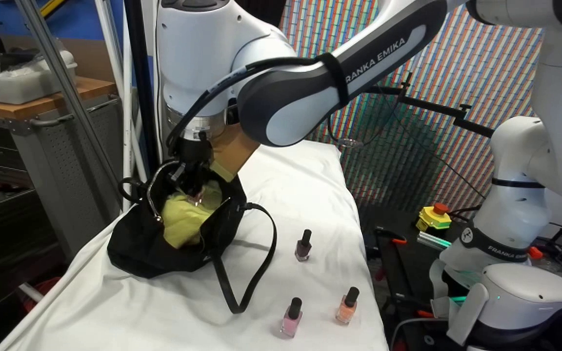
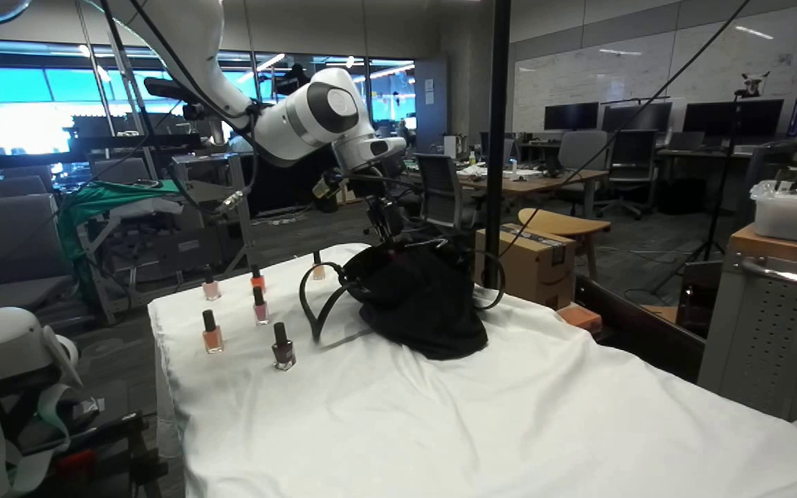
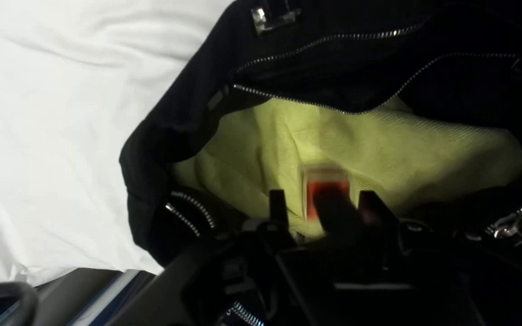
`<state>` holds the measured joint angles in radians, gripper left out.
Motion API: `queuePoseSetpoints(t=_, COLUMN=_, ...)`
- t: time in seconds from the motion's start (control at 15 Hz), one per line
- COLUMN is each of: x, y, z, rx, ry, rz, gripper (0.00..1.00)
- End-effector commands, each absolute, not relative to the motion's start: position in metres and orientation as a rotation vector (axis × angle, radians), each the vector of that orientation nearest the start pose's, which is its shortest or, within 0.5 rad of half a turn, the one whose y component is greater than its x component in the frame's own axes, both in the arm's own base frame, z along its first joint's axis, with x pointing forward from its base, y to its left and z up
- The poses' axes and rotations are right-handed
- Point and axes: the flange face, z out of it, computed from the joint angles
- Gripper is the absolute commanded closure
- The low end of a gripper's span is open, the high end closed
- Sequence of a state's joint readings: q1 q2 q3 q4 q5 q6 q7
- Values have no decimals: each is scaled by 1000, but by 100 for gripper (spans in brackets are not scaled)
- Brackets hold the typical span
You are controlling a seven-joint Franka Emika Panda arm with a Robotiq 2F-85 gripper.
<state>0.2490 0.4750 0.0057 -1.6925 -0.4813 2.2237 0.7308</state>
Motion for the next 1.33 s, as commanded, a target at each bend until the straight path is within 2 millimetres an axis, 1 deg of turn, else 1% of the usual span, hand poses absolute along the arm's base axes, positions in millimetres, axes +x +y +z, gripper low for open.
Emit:
queuePoseSetpoints(t=0.0, x=677, y=157, z=332, rx=-3425, ry=379, rz=-455, gripper=16)
queuePoseSetpoints(t=0.13, x=673, y=155, z=335, rx=-3425, ry=361, rz=-421, gripper=2)
queuePoseSetpoints(t=0.27, x=659, y=155, z=341, rx=-3417, ry=324, rz=-377, gripper=0)
queuePoseSetpoints(t=0.47, x=624, y=159, z=360, rx=-3374, ry=201, rz=-288, gripper=0)
queuePoseSetpoints(t=0.6, x=596, y=162, z=376, rx=-3345, ry=139, rz=-229, gripper=0)
queuePoseSetpoints(t=0.8, x=557, y=164, z=400, rx=-3305, ry=121, rz=-147, gripper=0)
queuePoseSetpoints(t=0.93, x=529, y=163, z=413, rx=-3287, ry=126, rz=-108, gripper=0)
queuePoseSetpoints(t=1.07, x=503, y=158, z=416, rx=-3271, ry=105, rz=-63, gripper=0)
queuePoseSetpoints(t=1.13, x=491, y=155, z=415, rx=-3267, ry=63, rz=-36, gripper=0)
queuePoseSetpoints(t=1.27, x=468, y=146, z=405, rx=-3269, ry=-25, rz=3, gripper=0)
